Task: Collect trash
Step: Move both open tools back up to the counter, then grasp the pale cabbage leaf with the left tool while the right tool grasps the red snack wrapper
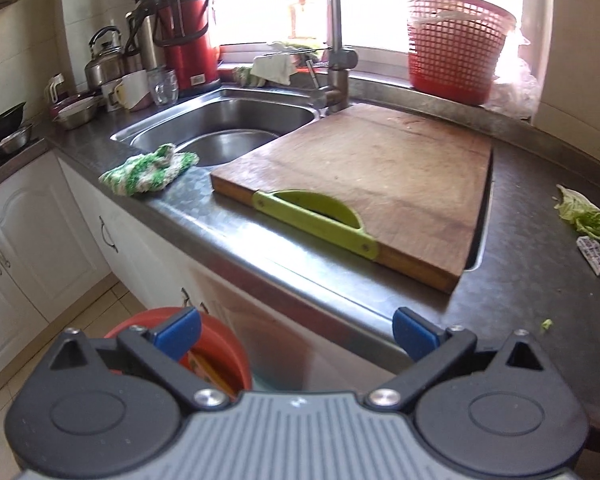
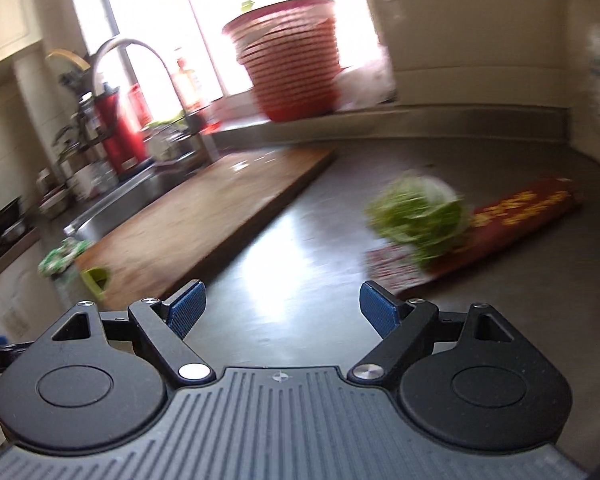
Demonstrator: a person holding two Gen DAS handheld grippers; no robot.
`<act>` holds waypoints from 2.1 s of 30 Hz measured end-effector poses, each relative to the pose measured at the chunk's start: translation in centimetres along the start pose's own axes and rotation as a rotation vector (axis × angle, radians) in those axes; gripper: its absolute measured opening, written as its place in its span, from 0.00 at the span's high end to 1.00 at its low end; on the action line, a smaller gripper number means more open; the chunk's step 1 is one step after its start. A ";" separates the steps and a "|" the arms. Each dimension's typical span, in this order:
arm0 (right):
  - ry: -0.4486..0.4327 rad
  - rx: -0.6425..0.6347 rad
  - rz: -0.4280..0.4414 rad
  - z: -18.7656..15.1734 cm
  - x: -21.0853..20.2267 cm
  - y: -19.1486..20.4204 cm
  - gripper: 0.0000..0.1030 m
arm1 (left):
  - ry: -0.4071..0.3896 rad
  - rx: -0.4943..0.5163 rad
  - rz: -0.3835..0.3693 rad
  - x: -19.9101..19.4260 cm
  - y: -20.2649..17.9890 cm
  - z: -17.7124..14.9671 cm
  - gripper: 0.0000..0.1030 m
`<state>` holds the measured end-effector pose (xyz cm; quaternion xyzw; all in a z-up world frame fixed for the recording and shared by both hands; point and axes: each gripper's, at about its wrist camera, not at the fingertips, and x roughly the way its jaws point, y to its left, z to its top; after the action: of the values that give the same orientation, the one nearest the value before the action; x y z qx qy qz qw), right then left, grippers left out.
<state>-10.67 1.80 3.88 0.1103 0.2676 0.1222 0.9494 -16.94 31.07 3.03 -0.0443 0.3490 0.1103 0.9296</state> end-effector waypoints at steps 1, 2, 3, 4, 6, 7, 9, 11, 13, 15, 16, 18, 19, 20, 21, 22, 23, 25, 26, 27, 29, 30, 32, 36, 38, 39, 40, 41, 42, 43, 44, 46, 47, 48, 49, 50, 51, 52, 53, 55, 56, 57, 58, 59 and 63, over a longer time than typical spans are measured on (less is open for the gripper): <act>-0.006 0.009 -0.018 0.1 -0.1 -0.6 0.00 | -0.001 0.004 -0.006 -0.1 -0.3 0.0 0.02; -0.013 0.020 -0.036 0.2 -0.1 -1.1 0.00 | -0.003 0.008 -0.014 -0.3 -0.5 0.1 0.02; -0.019 0.033 -0.053 0.3 -0.1 -1.7 0.00 | -0.005 0.012 -0.022 -0.4 -0.8 0.1 0.02; -0.025 0.047 -0.069 0.4 -0.2 -2.3 0.00 | -0.006 0.015 -0.030 -0.5 -1.0 0.1 0.02; -0.038 0.072 -0.104 0.6 -0.4 -3.6 0.00 | -0.009 0.024 -0.045 -0.7 -1.4 0.1 0.02; -0.043 0.086 -0.132 0.8 -0.3 -4.3 0.00 | -0.010 0.027 -0.051 -0.7 -1.6 0.1 0.02; -0.052 0.112 -0.178 1.1 -0.9 -6.6 0.00 | -0.006 0.031 -0.065 -0.8 -2.1 0.1 0.02; -0.057 0.149 -0.210 1.7 -0.4 -8.4 0.00 | 0.000 0.033 -0.079 -0.9 -2.6 0.0 0.02; -0.055 0.198 -0.232 2.1 0.2 -9.7 0.00 | 0.009 0.040 -0.086 -0.9 -3.1 -0.2 0.02; -0.045 0.250 -0.225 2.5 0.7 -11.5 0.00 | 0.017 0.045 -0.090 -0.8 -3.4 -0.3 0.02; -0.038 0.277 -0.216 2.6 1.0 -12.2 0.00 | 0.022 0.047 -0.091 -0.8 -3.6 -0.4 0.02; -0.024 0.307 -0.212 2.9 1.6 -13.6 0.00 | 0.029 0.048 -0.093 -0.8 -3.8 -0.5 0.02; -0.016 0.315 -0.219 3.1 2.0 -14.1 0.00 | 0.032 0.049 -0.093 -0.8 -3.9 -0.5 0.02; -0.008 0.320 -0.223 3.3 2.5 -14.5 0.00 | 0.033 0.050 -0.093 -0.8 -4.0 -0.4 0.02; -0.003 0.326 -0.221 3.6 3.1 -14.7 0.00 | 0.033 0.051 -0.093 -0.9 -4.0 -0.4 0.02; 0.002 0.334 -0.212 3.7 3.6 -15.0 0.00 | 0.031 0.051 -0.094 -1.0 -4.1 -0.3 0.02; 0.008 0.341 -0.203 3.6 3.9 -15.3 0.00 | 0.029 0.050 -0.096 -1.0 -4.2 -0.2 0.02; 0.010 0.346 -0.193 3.9 4.8 -15.6 0.00 | 0.022 0.049 -0.105 -1.2 -4.3 0.1 0.02; 0.005 0.337 -0.197 3.9 4.9 -15.4 0.00 | 0.019 0.049 -0.107 -1.2 -4.5 0.2 0.02; 0.002 0.329 -0.198 4.1 5.3 -15.5 0.00 | 0.015 0.052 -0.110 -1.3 -4.7 0.3 0.02; -0.009 0.329 -0.187 4.4 6.0 -15.6 0.00 | 0.011 0.058 -0.118 -1.3 -5.0 0.6 0.02; -0.014 0.330 -0.177 4.6 6.5 -15.7 0.00 | 0.010 0.060 -0.123 -1.2 -5.3 0.8 0.02; -0.026 0.338 -0.150 4.9 7.4 -15.8 0.00 | 0.010 0.065 -0.139 -1.1 -5.9 1.1 0.02; -0.049 0.371 -0.042 5.8 9.7 -16.3 0.00 | 0.007 0.087 -0.183 -0.7 -7.8 2.0 0.02; -0.058 0.400 0.038 6.1 10.8 -16.6 0.00 | -0.001 0.107 -0.209 -0.4 -9.0 2.8 0.02; -0.063 0.422 0.088 6.3 11.2 -16.8 0.00 | -0.005 0.118 -0.220 -0.2 -9.8 3.2 0.02; -0.071 0.444 0.146 6.3 11.5 -17.1 0.00 | -0.009 0.129 -0.234 0.0 -10.6 3.7 0.02; -0.077 0.460 0.198 6.4 11.8 -17.3 0.00 | -0.013 0.138 -0.249 0.3 -11.4 4.2 0.02; -0.081 0.470 0.257 6.4 12.1 -17.4 0.00 | -0.020 0.146 -0.265 0.6 -12.2 4.6 0.02; -0.086 0.475 0.302 6.3 12.2 -17.6 0.00 | -0.026 0.154 -0.283 0.9 -13.1 5.1 0.02; -0.083 0.481 0.347 6.2 12.4 -17.7 0.00 | -0.029 0.164 -0.299 1.3 -14.1 5.6 0.02; -0.054 0.489 0.398 6.2 12.6 -17.7 0.00 | -0.033 0.189 -0.328 2.4 -16.1 6.5 0.06; -0.048 0.482 0.395 6.2 12.7 -17.6 0.00 | -0.035 0.201 -0.340 2.9 -17.0 6.9 0.06; -0.040 0.474 0.372 6.3 12.8 -17.5 0.00 | -0.042 0.211 -0.353 3.5 -17.9 7.3 0.07; -0.034 0.464 0.343 6.4 12.9 -17.4 0.00 | -0.050 0.220 -0.364 4.1 -18.7 7.7 0.09; -0.026 0.451 0.309 6.4 12.9 -17.2 0.00 | -0.050 0.227 -0.370 4.8 -19.5 8.1 0.11; -0.015 0.440 0.264 6.5 12.9 -17.1 0.00 | -0.047 0.233 -0.378 5.5 -20.2 8.5 0.15; -0.009 0.437 0.235 6.5 12.9 -17.1 0.04 | -0.045 0.237 -0.387 6.2 -20.9 8.9 0.19; -0.006 0.432 0.214 6.4 12.8 -17.0 0.07 | -0.043 0.240 -0.398 6.8 -21.5 9.2 0.20; 0.007 0.424 0.159 6.3 12.9 -17.1 0.28 | -0.042 0.240 -0.418 7.7 -22.6 9.9 0.23; 0.011 0.426 0.152 6.3 12.9 -17.2 0.39 | -0.044 0.241 -0.433 8.0 -23.1 10.1 0.23; 0.014 0.431 0.145 6.3 13.2 -17.4 0.46 | -0.047 0.247 -0.448 8.3 -23.6 10.3 0.23; 0.018 0.435 0.131 6.3 13.2 -17.6 0.58 | -0.050 0.257 -0.462 8.6 -24.2 10.5 0.24; 0.018 0.441 0.125 6.1 13.0 -17.9 0.61 | -0.050 0.267 -0.471 9.1 -24.7 10.6 0.25; 0.007 0.439 0.097 5.9 12.9 -18.2 0.75 | -0.030 0.300 -0.514 10.9 -26.5 10.8 0.30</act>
<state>6.27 -12.54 -2.40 0.3268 0.2852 0.1070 0.8947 4.21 8.90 4.09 0.0083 0.3247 -0.1810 0.9283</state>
